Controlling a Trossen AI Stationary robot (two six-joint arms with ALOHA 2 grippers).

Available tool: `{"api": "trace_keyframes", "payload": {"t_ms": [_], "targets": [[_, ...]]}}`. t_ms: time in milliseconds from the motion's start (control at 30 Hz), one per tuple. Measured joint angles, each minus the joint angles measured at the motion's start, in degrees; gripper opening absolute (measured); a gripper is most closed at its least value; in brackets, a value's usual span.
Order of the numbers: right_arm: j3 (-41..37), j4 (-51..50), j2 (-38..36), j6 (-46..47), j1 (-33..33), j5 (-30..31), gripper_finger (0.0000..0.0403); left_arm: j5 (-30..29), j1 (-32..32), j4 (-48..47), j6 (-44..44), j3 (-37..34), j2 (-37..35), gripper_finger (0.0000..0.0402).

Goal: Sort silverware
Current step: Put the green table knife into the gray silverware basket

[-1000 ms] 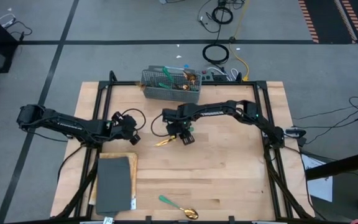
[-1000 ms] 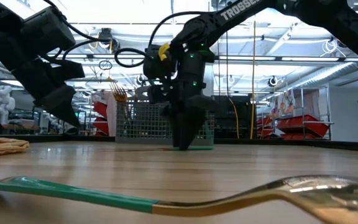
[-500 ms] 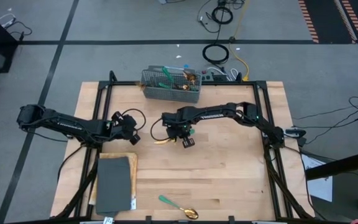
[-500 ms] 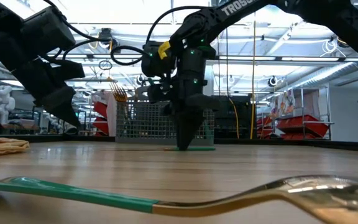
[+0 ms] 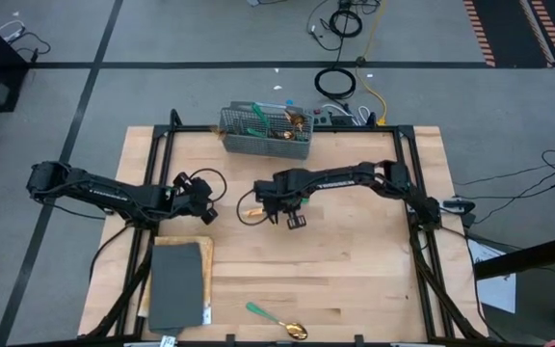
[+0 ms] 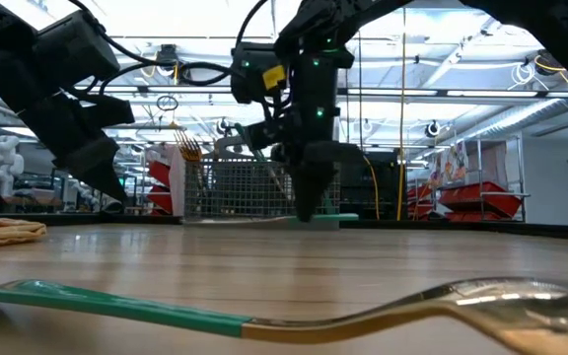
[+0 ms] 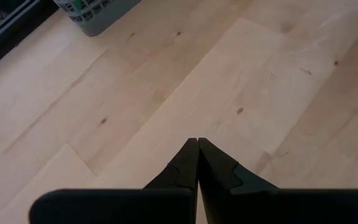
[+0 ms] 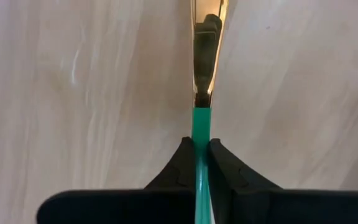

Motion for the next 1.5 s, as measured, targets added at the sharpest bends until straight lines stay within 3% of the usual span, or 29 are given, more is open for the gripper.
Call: {"api": "trace_keyframes", "payload": {"t_ms": [367, 467, 767, 967, 1133, 1500], "targets": [[0.03, -6.56, -7.85, -0.03, 0.76, 21.99, 0.0, 0.01, 0.0, 0.0, 0.8, 0.0, 0.0, 0.0011], [0.17, -6.23, -11.5, -1.78, 0.98, 30.89, 0.0, 0.02, 0.0, 0.02, 0.78, 0.0, -0.01, 0.0011], [0.2, -5.14, -15.9, -15.89, -1.84, 50.15, 0.0, 0.02, 0.0, 0.44, 0.75, 0.0, 0.0, 0.0011], [0.22, 1.98, -13.35, -37.74, -6.29, 66.62, 0.0, 0.02, 0.0, 0.5, 0.73, 0.0, -0.02, 0.0011], [0.25, 11.75, -12.24, -53.32, -8.84, 68.78, 0.0, 0.0, 0.0, 0.53, 0.71, 0.0, -0.01, 0.0011], [0.28, 9.7, -11.4, -58.83, -12.82, 66.79, 0.0, -2.38, 0.0, 0.55, 0.71, 0.0, -0.01, 0.0011]]}}
